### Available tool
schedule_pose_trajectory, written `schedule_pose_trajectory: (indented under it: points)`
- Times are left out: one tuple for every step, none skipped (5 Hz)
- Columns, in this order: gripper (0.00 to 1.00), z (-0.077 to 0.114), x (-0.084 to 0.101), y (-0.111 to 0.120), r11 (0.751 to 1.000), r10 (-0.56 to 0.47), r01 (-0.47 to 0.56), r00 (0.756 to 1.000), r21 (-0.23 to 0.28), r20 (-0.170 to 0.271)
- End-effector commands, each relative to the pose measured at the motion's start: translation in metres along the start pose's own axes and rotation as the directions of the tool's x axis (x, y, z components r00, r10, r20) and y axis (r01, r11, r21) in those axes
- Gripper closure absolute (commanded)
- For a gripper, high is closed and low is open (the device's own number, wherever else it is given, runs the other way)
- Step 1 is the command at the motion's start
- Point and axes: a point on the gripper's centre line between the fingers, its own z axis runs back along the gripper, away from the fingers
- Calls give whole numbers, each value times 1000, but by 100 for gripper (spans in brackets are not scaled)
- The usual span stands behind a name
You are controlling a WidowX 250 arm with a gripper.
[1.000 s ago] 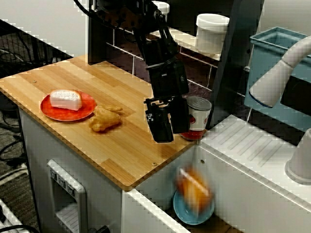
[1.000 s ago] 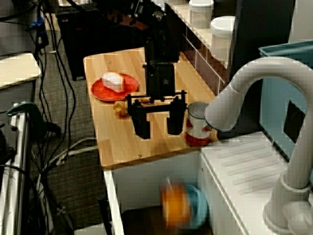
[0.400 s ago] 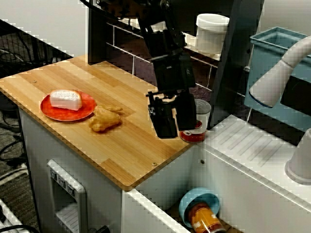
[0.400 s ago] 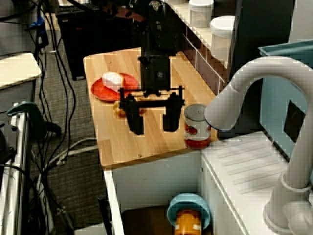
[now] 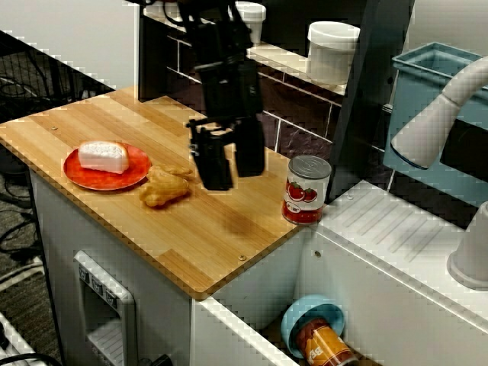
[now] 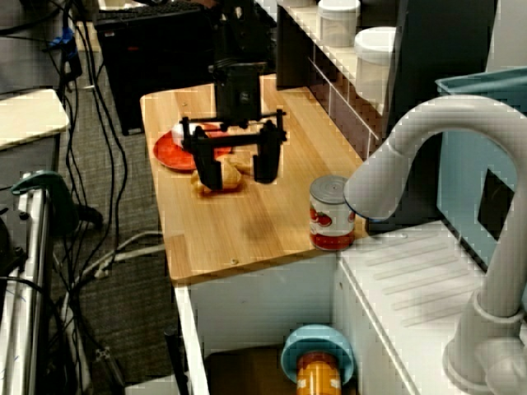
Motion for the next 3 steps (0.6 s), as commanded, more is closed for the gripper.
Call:
schedule_pose_trajectory:
  points:
    - [0, 36, -15, 16, 991, -3, 10, 999, 135, -48]
    - [0, 42, -19, 38, 986, 27, -19, 999, 166, -47]
    - [0, 42, -20, 64, 982, 65, -53, 996, 182, -61]
